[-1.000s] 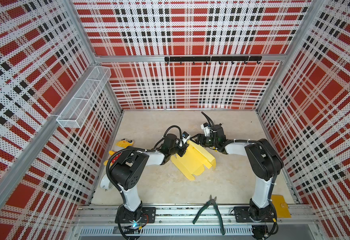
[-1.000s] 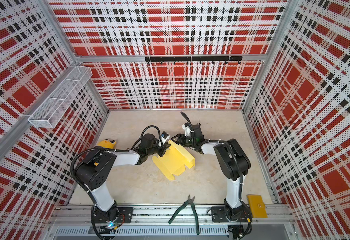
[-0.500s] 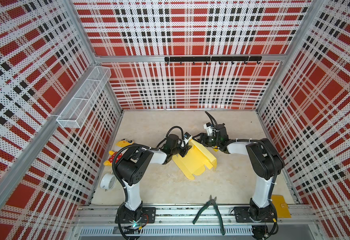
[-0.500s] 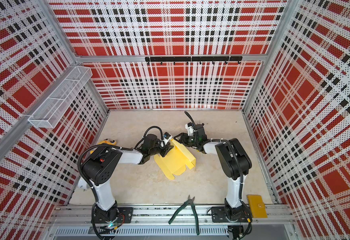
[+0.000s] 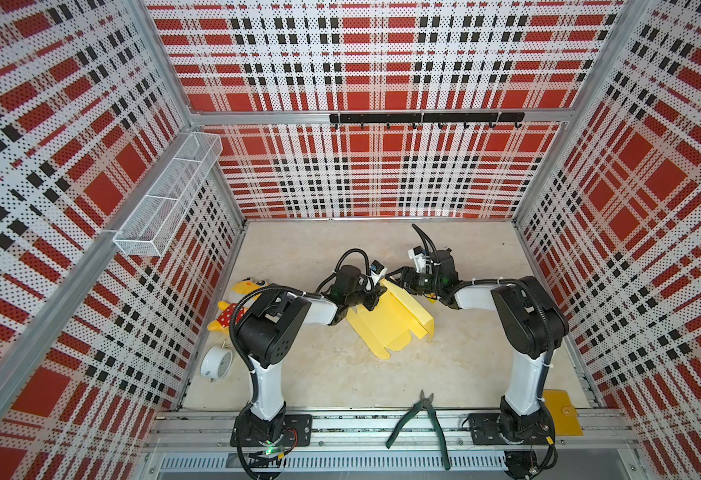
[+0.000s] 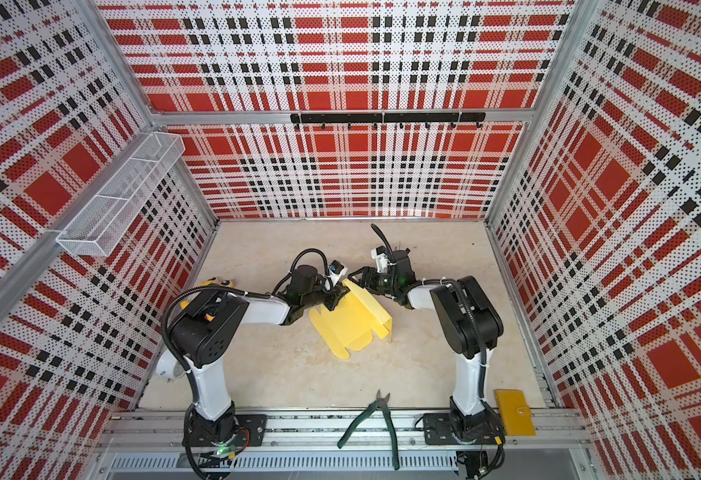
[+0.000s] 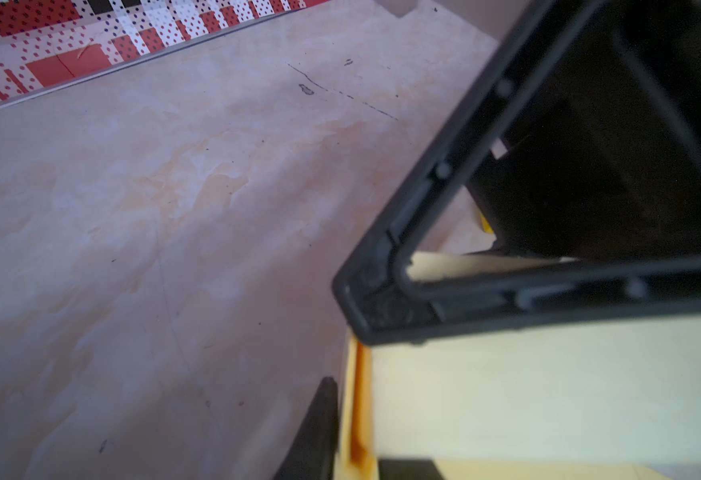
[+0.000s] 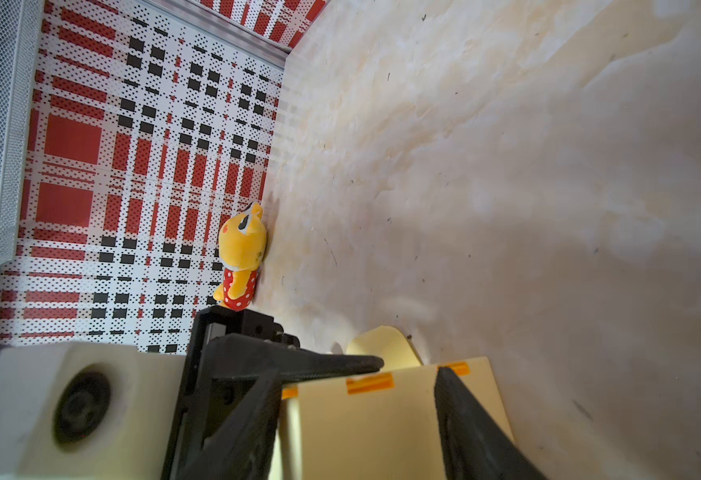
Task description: Fold the paper box
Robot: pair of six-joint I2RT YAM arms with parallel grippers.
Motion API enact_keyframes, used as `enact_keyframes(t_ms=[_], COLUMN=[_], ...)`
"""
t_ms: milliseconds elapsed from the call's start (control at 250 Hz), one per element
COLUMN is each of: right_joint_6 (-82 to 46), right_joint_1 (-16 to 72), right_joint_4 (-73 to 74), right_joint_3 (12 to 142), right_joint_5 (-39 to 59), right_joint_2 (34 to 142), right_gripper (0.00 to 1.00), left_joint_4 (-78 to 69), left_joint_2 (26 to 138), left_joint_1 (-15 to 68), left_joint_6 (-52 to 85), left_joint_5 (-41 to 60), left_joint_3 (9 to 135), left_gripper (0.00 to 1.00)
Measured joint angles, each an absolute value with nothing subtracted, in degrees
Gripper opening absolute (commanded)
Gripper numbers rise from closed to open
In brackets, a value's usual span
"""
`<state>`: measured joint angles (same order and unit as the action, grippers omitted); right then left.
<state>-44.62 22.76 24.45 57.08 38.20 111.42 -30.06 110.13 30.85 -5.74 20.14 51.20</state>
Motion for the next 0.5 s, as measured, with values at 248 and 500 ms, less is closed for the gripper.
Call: enact_keyframes(t_ms=[248, 500], right_joint_6=[-45.2, -48.1], right_joint_1=[21.8, 21.6], right_joint_4=[25.6, 30.3], right_joint_3=[57.0, 55.1], right_joint_5=[40.1, 41.6], right_joint_2=[112.0, 112.7], right_gripper=[0.58, 0.57], left_joint_4=[-32.9, -36.6], left_joint_2=[111.2, 112.2], left_joint_1=[31.6, 32.2], left_joint_6=[-2.6, -1.0], left_joint_5=[20.4, 20.6], left_joint_3=[51.2, 51.1], left_gripper=[0.13, 0.22])
